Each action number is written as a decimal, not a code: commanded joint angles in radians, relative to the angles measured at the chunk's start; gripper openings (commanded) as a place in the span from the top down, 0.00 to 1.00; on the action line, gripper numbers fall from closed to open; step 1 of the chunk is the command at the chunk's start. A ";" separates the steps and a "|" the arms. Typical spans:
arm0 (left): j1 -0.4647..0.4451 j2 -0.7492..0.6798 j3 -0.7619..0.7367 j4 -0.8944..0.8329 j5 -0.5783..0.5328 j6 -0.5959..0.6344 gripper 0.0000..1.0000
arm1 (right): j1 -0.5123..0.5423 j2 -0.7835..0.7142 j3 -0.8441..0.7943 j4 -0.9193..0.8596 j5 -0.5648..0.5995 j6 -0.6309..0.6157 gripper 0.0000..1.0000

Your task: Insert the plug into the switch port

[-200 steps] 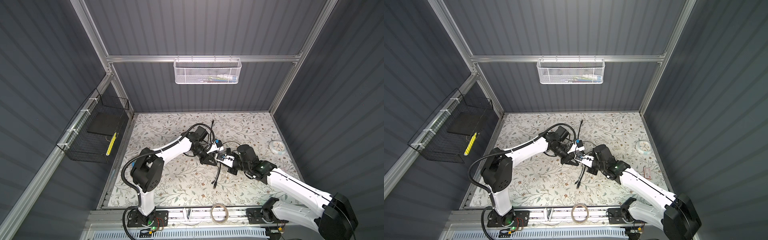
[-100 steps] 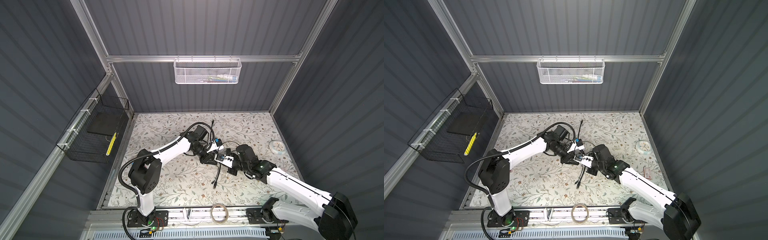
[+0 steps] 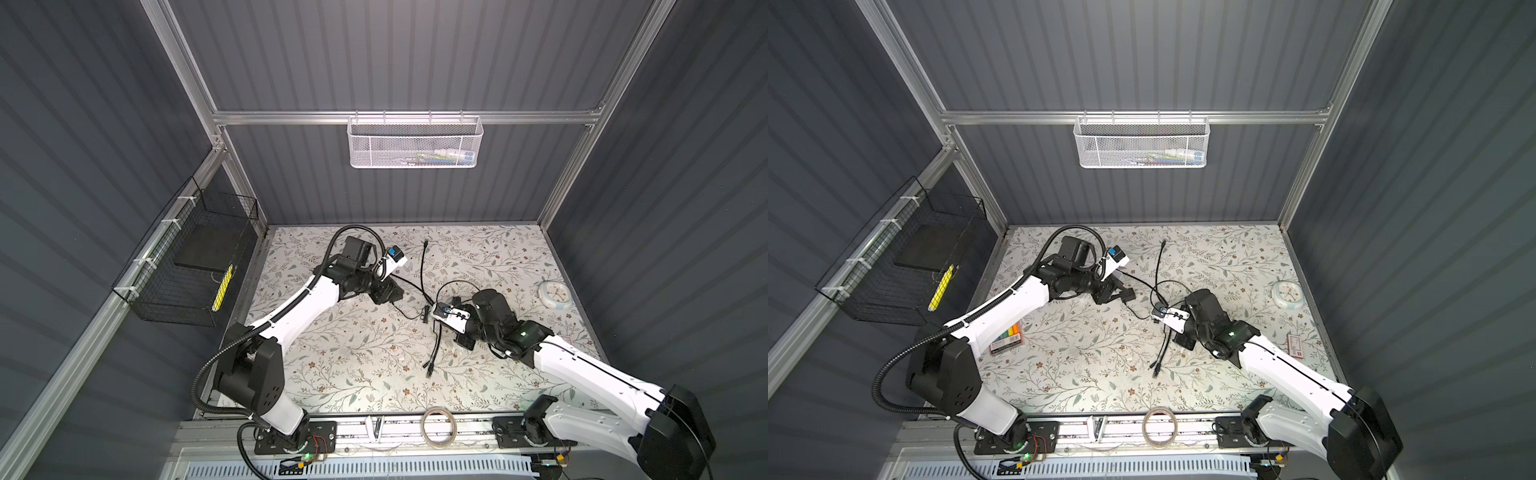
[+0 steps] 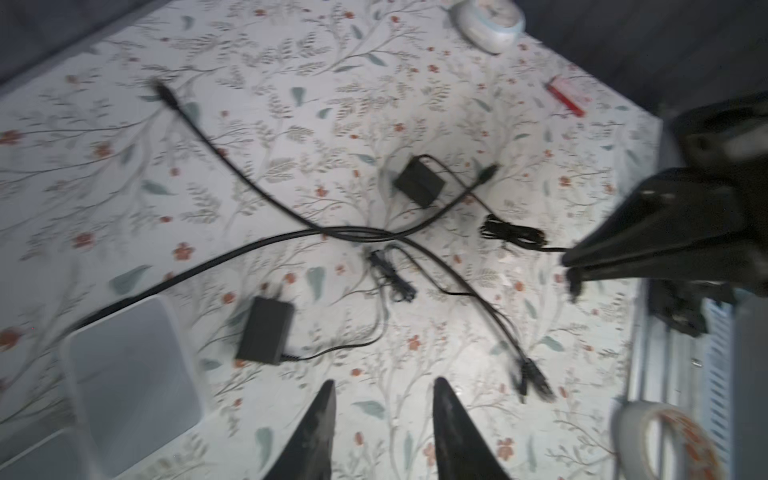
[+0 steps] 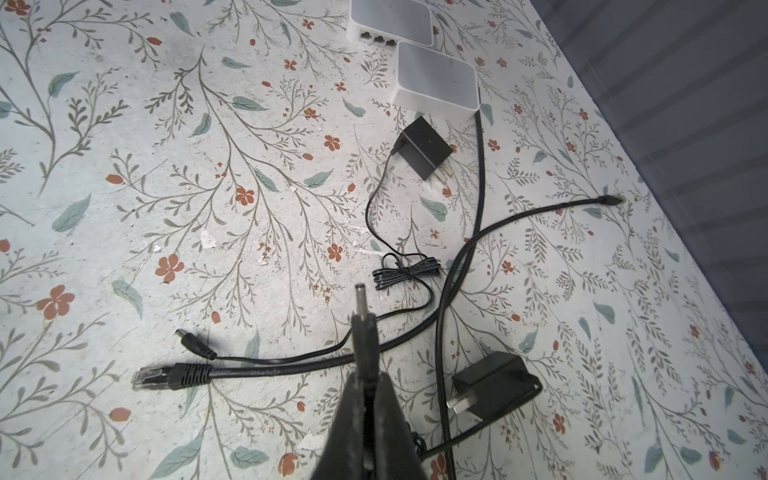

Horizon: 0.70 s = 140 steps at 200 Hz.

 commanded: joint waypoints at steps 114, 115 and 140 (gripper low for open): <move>0.080 0.443 0.298 -0.015 -0.471 -0.154 0.10 | -0.062 -0.151 0.281 -0.007 0.181 0.108 1.00; 0.080 0.445 0.300 -0.016 -0.471 -0.153 0.10 | -0.061 -0.152 0.284 -0.006 0.180 0.106 1.00; 0.080 0.480 0.339 -0.030 -0.470 -0.141 0.10 | -0.063 -0.143 0.364 -0.013 0.168 0.117 1.00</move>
